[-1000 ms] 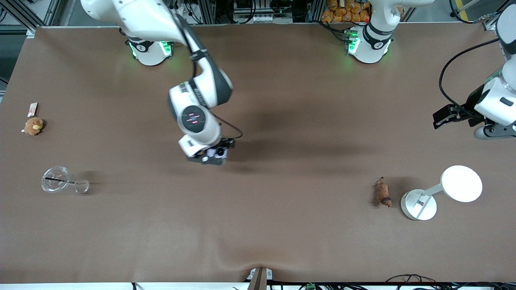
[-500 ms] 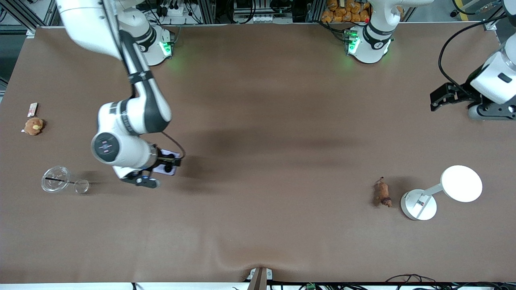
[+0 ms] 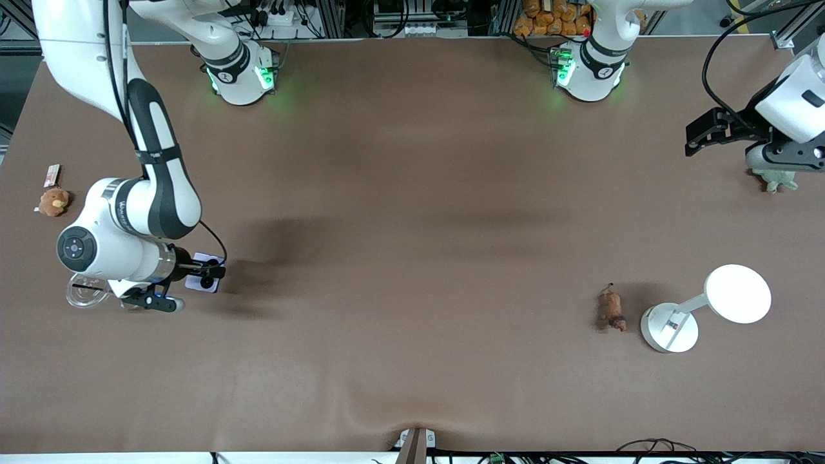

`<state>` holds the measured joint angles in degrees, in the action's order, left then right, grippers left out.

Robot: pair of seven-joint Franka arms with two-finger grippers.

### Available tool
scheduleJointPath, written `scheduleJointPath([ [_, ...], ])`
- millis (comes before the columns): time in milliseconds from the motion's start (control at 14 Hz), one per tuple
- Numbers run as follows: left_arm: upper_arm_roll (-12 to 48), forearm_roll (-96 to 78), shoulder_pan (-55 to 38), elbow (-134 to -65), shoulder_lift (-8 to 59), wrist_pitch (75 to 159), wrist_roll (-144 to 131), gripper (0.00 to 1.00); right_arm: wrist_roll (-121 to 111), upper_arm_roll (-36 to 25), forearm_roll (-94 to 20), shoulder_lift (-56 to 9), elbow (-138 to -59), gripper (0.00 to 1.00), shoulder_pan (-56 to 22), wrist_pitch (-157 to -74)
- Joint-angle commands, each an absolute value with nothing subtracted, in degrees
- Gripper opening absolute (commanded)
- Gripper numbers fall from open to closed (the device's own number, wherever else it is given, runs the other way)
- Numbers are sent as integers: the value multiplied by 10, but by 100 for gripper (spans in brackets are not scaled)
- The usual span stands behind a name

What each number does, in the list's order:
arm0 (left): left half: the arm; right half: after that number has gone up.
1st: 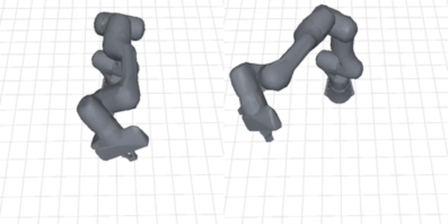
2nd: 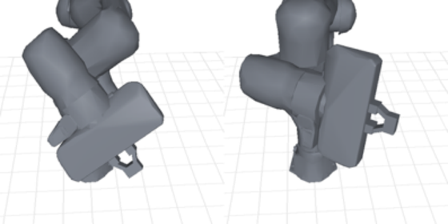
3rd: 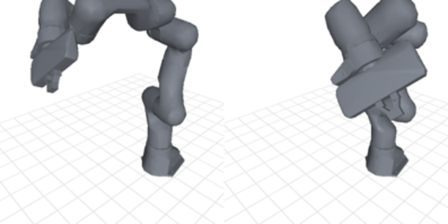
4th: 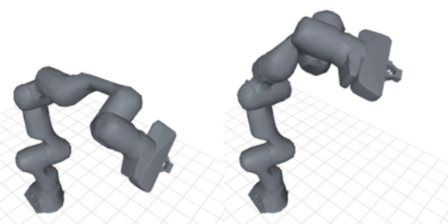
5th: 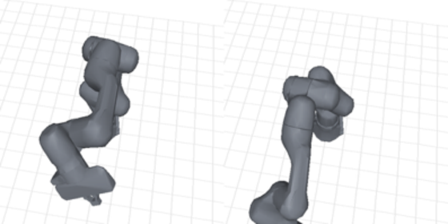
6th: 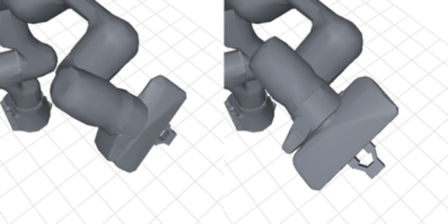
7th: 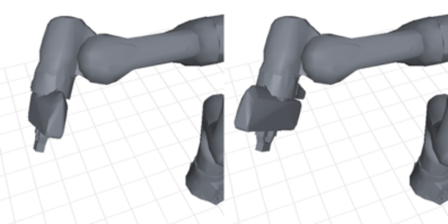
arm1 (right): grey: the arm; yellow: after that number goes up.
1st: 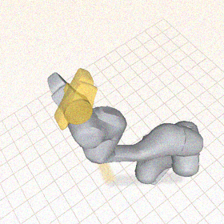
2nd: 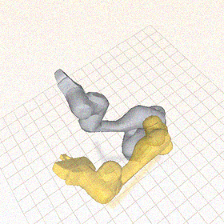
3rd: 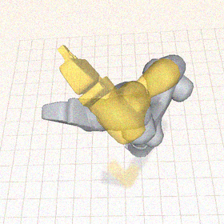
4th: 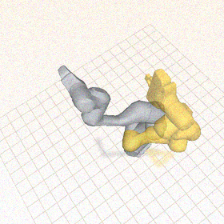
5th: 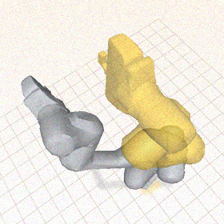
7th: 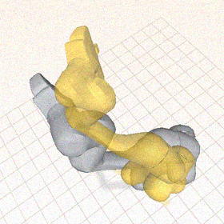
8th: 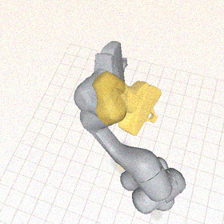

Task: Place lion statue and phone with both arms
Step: 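Lift and carry the white phone toward the glass cup with the right gripper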

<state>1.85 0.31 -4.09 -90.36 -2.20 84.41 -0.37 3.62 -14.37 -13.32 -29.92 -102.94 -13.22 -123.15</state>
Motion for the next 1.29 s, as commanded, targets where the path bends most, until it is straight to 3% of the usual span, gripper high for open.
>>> scheduleJointPath([
  [0, 30, -6, -30, -900, -34, 825, -11, 100, -14, -132, -126, -322, -1033, 0, -96, -1267],
  [571, 37, -6, -29, -898, -38, 807, -17, 100, -66, -130, -130, -366, -1032, 0, -55, -1322],
  [643, 35, -6, -28, -898, -39, 806, -17, 100, -67, -130, -130, -366, -1032, 21, -58, -1322],
  [714, 33, -6, -28, -899, -39, 807, -17, 100, -67, -130, -130, -367, -1031, 81, -61, -1322],
  [786, 33, -6, -28, -898, -36, 808, -17, 100, -68, -130, -129, -367, -1031, 100, -62, -1322],
  [1071, 33, -7, -28, -896, -36, 811, -16, 100, -90, -130, -128, -362, -1025, 100, -63, -1316],
  [1214, 35, 5, -30, -896, -28, 814, -14, 100, -101, -129, -128, -332, -1012, 100, -64, -1274],
])
